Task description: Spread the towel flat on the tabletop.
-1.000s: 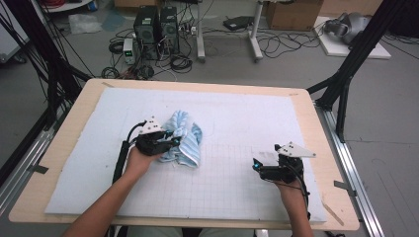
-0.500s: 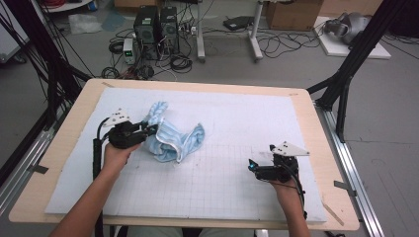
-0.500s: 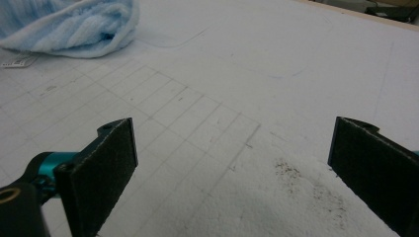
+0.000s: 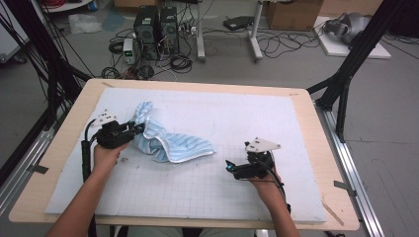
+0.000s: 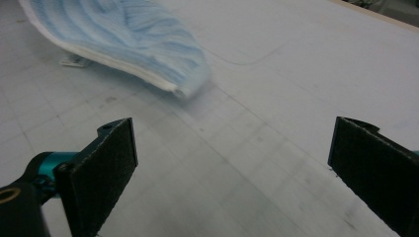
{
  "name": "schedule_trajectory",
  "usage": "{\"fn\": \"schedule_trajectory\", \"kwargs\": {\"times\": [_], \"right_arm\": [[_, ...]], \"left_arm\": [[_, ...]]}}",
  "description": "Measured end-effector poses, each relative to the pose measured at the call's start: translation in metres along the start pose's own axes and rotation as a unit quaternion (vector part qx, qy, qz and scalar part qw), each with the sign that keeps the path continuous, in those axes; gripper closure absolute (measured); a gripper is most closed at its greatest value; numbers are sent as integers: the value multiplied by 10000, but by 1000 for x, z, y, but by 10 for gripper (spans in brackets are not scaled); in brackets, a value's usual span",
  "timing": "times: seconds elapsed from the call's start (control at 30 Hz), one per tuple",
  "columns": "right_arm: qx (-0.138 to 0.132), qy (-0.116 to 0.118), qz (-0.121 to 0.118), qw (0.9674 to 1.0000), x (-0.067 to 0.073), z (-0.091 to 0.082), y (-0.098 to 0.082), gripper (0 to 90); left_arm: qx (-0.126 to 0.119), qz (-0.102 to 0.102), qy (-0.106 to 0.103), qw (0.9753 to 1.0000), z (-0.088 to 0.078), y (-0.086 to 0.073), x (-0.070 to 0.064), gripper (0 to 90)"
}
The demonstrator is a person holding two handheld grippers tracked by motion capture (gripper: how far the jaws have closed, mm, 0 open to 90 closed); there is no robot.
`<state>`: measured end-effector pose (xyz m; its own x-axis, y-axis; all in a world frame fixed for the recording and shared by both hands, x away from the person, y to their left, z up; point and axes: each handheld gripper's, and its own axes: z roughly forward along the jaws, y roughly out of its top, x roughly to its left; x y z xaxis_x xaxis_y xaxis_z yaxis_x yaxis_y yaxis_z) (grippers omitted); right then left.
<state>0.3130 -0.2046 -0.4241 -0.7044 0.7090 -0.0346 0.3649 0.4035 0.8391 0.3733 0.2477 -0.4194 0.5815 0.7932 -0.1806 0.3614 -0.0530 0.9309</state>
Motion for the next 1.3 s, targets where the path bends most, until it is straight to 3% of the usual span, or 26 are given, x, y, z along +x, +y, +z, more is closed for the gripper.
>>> {"fn": "schedule_trajectory", "kwargs": {"times": [0.27, 0.3, 0.37, 0.43, 0.5, 0.7, 0.77, 0.9, 0.93, 0.97, 1.0, 1.03, 1.07, 1.1, 1.13, 1.2, 1.3], "right_arm": [[271, 496, -584, 9967, 32, 55, 28, 59], [271, 496, -584, 9967, 32, 55, 28, 59], [356, 734, -750, 9938, 39, 77, 33, 177], [432, 775, -826, 9926, 42, 90, 36, 231], [568, 820, -936, 9906, 43, 101, 39, 376], [752, 1244, -901, 9853, 41, 98, 39, 826], [827, 1485, -838, 9819, 41, 95, 38, 845], [885, 2061, -747, 9717, 47, 84, 32, 850], [885, 2061, -747, 9717, 47, 84, 32, 850], [844, 2425, -652, 9643, 52, 76, 27, 851], [830, 2544, -634, 9614, 53, 73, 26, 850], [830, 2544, -634, 9614, 53, 73, 26, 850], [874, 2840, -640, 9527, 59, 64, 24, 850], [859, 2926, -667, 9500, 61, 61, 23, 850], [807, 3088, -662, 9454, 64, 57, 22, 850], [772, 3160, -720, 9429, 67, 53, 20, 830], [658, 2662, -515, 9603, 62, 49, 20, 637]], "left_arm": [[-30, -1, -47, 10000, 0, 0, 0, 685], [-36, -1, -45, 10000, 0, 0, 0, 685], [-37, -17, -51, 10000, -1, 0, 0, 685], [-45, -34, -50, 10000, -1, 0, 1, 685], [-46, -42, -54, 10000, -1, 0, 1, 685], [-56, -28, -70, 10000, -1, 0, 1, 685], [-75, -43, -64, 9999, -1, 0, 1, 685], [-115, -47, -48, 9999, -2, 1, 1, 685], [-110, -39, -43, 9999, -3, 1, 1, 685], [-112, -39, -40, 9999, -3, 1, 1, 685], [-123, -46, -42, 9999, -3, 2, 1, 685], [-119, -40, -46, 9999, -3, 2, 1, 685], [-119, -34, -53, 9999, -2, 2, 0, 685], [-116, -25, -50, 9999, -2, 2, 0, 685], [-107, -10, -55, 9999, -2, 2, -1, 685], [-126, -6, -54, 9999, -1, 2, -2, 685], [-97, 82, -63, 9999, 1, 2, -5, 685]]}}
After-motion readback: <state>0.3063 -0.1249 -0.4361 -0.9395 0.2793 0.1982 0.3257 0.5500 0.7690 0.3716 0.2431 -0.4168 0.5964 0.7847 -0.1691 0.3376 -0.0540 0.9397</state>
